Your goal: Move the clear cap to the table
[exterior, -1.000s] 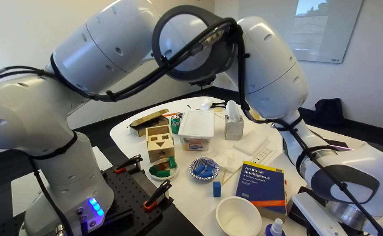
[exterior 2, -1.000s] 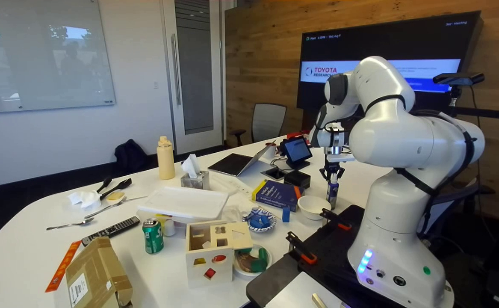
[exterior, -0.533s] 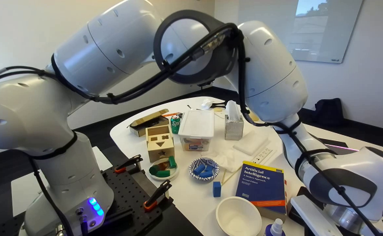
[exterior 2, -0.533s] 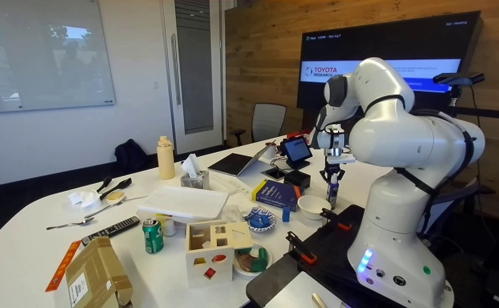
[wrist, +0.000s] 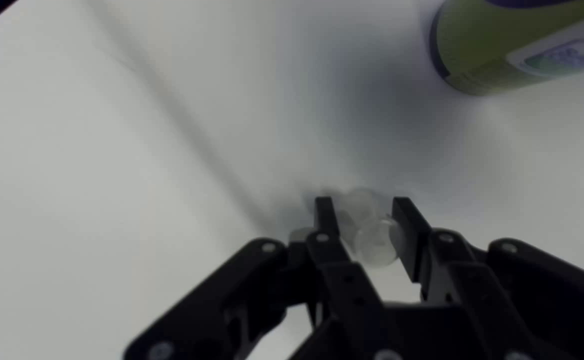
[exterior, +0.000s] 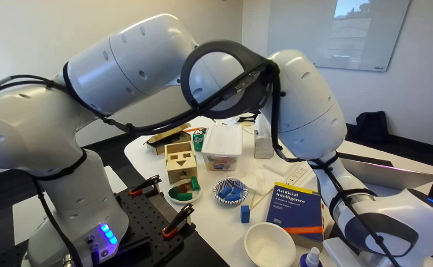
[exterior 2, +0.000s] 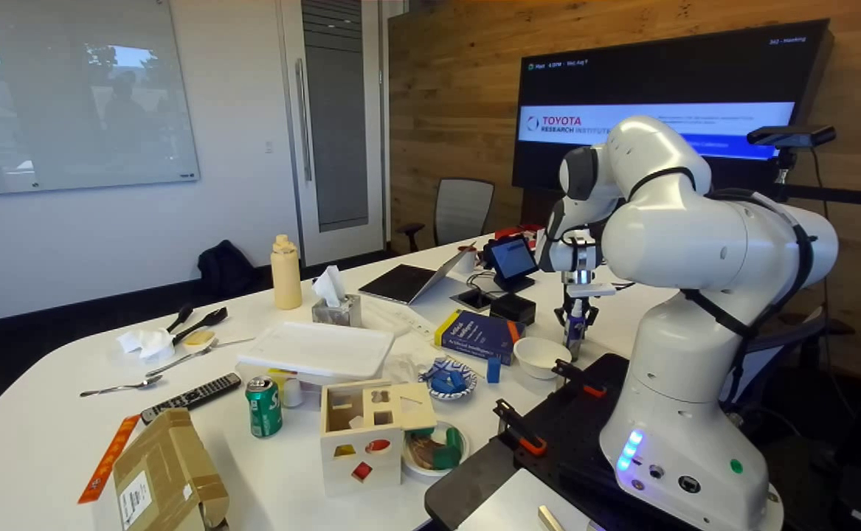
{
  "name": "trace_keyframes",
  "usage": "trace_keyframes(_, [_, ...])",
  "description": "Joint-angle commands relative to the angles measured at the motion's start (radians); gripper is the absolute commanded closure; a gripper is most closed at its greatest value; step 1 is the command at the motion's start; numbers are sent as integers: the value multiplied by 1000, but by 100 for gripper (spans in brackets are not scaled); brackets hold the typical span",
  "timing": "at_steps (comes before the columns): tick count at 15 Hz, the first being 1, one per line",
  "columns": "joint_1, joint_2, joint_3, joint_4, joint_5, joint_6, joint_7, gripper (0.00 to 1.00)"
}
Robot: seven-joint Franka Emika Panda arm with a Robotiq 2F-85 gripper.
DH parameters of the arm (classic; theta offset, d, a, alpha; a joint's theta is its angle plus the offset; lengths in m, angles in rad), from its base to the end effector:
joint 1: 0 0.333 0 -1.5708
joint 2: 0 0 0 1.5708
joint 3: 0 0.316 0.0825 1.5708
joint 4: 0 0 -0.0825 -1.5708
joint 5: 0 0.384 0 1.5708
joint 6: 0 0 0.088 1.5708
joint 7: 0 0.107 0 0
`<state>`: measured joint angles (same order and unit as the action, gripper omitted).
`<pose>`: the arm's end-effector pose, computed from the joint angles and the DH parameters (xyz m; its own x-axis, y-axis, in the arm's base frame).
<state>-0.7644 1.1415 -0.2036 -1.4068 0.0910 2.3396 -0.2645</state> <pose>0.3981 -0.5440 0.0051 0.7579 -0.6163 -0.2142 -0.6153 -0.7843 0.0793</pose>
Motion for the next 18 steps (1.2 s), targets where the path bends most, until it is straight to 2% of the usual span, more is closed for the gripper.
trace_keyframes(1, [-9, 0, 16, 14, -9, -10, 11, 31])
trace_keyframes(5, [10, -61, 14, -60, -14, 15, 10, 3])
trace_keyframes(6, [24, -90, 10, -90, -22, 23, 11, 0])
trace_keyframes(10, [126, -237, -50, -221, -80, 38, 59, 0])
trace_keyframes(14, [207, -401, -71, -323, -128, -17, 65, 0])
trace_keyframes(18, [268, -494, -100, -381, -163, -61, 79, 0])
